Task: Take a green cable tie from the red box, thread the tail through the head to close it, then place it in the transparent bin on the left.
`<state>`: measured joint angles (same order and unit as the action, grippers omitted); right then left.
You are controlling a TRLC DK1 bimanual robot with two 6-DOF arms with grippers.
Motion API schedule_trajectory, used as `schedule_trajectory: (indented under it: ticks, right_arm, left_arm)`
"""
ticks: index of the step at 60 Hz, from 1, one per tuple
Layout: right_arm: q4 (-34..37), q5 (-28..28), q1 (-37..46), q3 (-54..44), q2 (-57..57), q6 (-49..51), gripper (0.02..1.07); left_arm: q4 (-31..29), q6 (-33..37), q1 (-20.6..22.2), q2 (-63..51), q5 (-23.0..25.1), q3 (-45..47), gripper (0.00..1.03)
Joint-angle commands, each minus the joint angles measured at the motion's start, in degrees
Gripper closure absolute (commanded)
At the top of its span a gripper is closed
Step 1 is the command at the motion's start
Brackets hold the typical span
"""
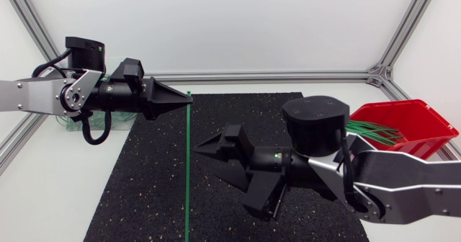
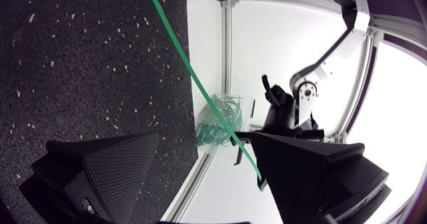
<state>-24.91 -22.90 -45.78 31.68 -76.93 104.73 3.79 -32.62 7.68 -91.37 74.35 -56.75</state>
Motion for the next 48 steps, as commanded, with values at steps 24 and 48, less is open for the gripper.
schedule_trajectory:
  ticks: [24, 48]
  right_arm:
    - [-5.42, -0.4, -9.86, -4.96, -1.21, 3.29, 0.05]
    - [-9.37, 1.27, -13.99, -8.21, -4.72, 3.29, 0.06]
  left_arm:
    - [-1.07, -0.95, 0.93, -3.29, 0.8, -2.75, 0.99]
    - [-1.07, -0.43, 1.11, -4.43, 0.8, -2.75, 0.99]
